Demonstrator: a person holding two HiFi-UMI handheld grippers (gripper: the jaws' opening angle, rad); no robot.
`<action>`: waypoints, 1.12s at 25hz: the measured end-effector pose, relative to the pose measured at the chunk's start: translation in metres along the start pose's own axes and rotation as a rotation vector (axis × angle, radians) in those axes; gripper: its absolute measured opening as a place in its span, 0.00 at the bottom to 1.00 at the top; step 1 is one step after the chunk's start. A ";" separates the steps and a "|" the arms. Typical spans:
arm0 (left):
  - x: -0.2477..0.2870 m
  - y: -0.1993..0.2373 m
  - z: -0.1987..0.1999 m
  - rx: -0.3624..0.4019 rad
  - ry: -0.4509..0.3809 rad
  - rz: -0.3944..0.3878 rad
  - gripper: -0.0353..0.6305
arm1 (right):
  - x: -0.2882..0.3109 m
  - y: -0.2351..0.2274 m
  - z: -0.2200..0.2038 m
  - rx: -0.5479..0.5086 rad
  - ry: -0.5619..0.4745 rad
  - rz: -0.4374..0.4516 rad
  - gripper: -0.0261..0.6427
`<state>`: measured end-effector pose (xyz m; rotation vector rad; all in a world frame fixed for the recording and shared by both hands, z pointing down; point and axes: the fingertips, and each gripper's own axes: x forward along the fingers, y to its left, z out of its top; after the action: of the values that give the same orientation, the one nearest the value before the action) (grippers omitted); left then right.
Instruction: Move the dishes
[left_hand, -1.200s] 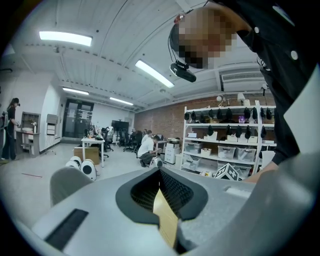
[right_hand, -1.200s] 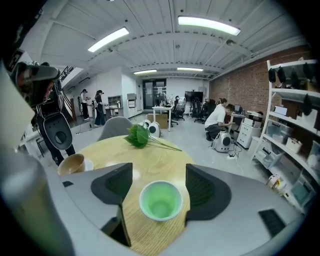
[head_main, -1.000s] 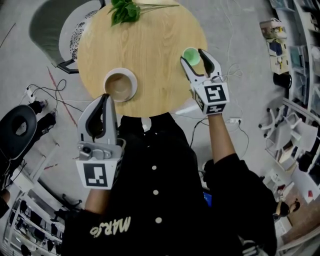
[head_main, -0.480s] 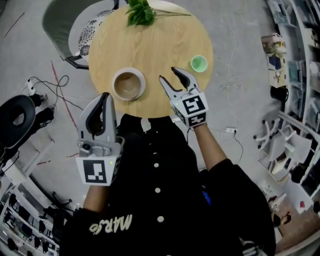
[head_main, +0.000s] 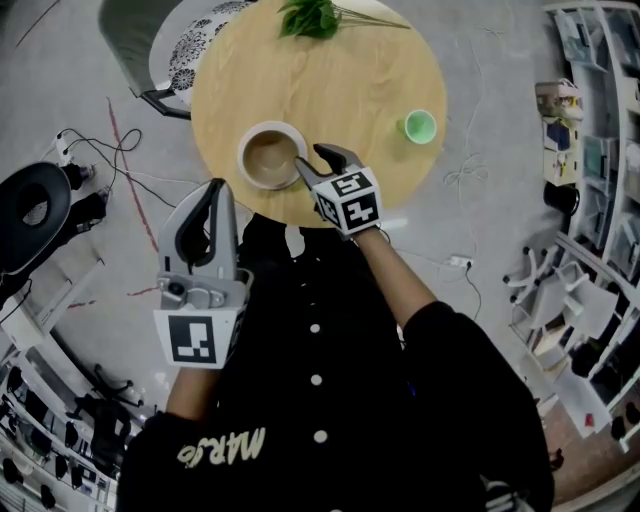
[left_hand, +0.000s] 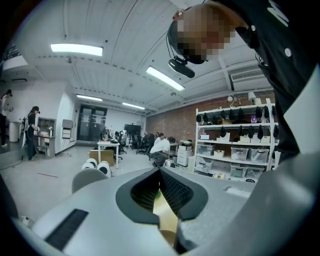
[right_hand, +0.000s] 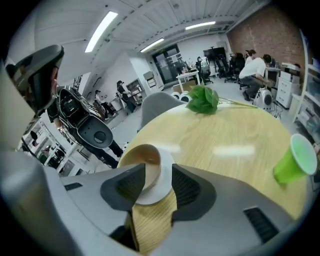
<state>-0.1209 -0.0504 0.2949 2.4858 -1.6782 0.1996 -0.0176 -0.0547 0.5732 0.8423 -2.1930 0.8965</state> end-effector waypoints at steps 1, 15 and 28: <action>0.000 0.000 -0.001 -0.002 0.002 0.001 0.06 | 0.004 0.001 -0.003 0.017 0.012 -0.002 0.28; 0.000 0.006 -0.020 -0.013 0.035 0.002 0.06 | 0.042 0.004 -0.024 0.177 0.110 -0.047 0.13; 0.000 -0.004 -0.019 -0.011 0.037 -0.015 0.06 | 0.041 0.007 -0.020 0.183 0.083 -0.084 0.06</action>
<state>-0.1173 -0.0454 0.3133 2.4700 -1.6421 0.2319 -0.0416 -0.0490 0.6116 0.9583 -2.0111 1.0826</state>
